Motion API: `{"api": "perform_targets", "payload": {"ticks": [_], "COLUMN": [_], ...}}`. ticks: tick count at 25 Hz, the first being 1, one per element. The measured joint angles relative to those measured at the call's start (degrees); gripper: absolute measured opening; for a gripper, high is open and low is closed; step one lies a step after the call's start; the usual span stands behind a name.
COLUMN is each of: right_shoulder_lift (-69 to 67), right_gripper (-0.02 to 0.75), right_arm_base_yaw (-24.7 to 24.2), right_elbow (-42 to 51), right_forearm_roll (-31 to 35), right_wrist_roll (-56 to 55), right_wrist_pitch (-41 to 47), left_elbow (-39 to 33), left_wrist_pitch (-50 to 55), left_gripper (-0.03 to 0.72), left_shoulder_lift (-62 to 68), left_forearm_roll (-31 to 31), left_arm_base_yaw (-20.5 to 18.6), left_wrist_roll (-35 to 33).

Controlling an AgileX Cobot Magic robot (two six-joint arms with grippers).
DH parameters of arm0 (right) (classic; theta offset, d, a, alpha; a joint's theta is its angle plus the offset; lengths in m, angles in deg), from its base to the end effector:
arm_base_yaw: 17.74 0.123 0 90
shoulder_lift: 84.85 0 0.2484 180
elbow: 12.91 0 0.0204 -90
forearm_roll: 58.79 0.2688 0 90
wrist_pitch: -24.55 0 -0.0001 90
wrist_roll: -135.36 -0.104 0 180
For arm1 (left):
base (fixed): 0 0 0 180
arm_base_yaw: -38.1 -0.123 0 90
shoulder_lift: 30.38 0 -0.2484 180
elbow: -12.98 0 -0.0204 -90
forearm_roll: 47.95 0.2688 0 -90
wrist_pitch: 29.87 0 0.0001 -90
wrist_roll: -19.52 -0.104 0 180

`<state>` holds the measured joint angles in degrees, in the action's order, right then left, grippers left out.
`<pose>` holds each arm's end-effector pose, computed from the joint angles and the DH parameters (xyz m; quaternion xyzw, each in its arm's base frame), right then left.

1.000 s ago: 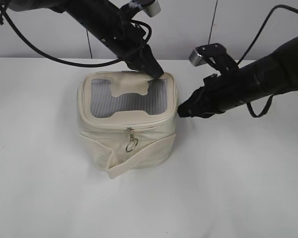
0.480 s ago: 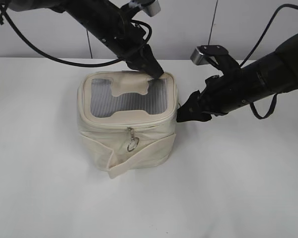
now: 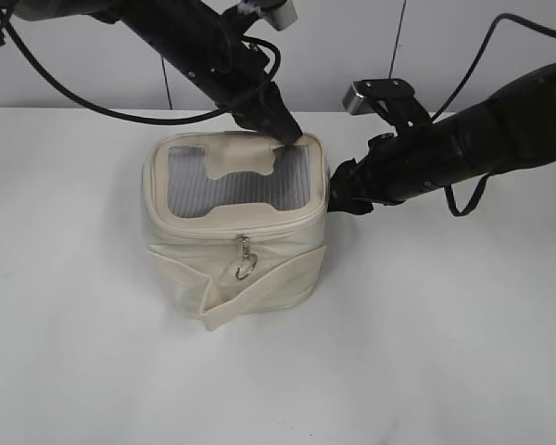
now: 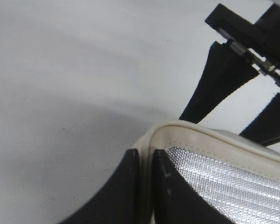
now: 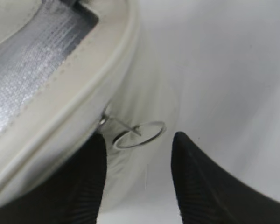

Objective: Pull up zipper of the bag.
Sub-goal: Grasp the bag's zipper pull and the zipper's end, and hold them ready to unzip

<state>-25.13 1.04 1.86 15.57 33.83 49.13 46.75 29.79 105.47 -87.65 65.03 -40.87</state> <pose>0.3540 0.1645 0.0865 -0.2603 0.8909 0.2288 0.2937 0.4039 -0.2695 0.1812 0.5523 0.7567 -0.2602 0.2341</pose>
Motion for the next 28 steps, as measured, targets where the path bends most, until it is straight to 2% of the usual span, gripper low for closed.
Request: {"api": "perform_targets", "payload": {"ticks": [2,3,5,7,10,13,28], "right_shoulder_lift": [-1.72,-2.50,-3.07,-3.07,-1.87,1.38,10.48], "right_gripper": [0.319,0.258,0.080,0.013,0.008,0.008,0.008], "right_arm_base_yaw": [0.33,0.59,1.10,1.17,0.92,0.51,0.33], "right_elbow": [-1.87,-2.68,-3.38,-3.38,-1.49,1.93,11.09], "right_forearm_roll": [0.64,1.05,1.55,0.12,-4.41,-5.83,-7.00], "right_wrist_roll": [-0.05,-0.09,-0.34,-2.23,-6.95,-8.15,-8.61], "right_wrist_pitch": [-0.67,-0.92,-0.96,-0.59,0.06,0.19,0.33], "left_elbow": [0.00,0.00,0.00,0.00,0.00,0.00,0.00], "left_wrist_pitch": [-0.46,-0.55,-0.62,-0.67,-0.80,-0.80,-0.91], "left_gripper": [0.048,0.048,0.046,0.045,0.045,0.045,0.043], "left_shoulder_lift": [0.00,0.00,0.00,0.00,0.00,0.00,0.00], "left_forearm_roll": [0.25,0.25,0.19,0.25,0.29,0.29,0.42], "left_arm_base_yaw": [-0.20,-0.25,-0.28,-0.28,-0.28,-0.28,-0.28], "left_wrist_roll": [0.05,0.05,0.18,0.18,0.18,0.18,1.28]}}
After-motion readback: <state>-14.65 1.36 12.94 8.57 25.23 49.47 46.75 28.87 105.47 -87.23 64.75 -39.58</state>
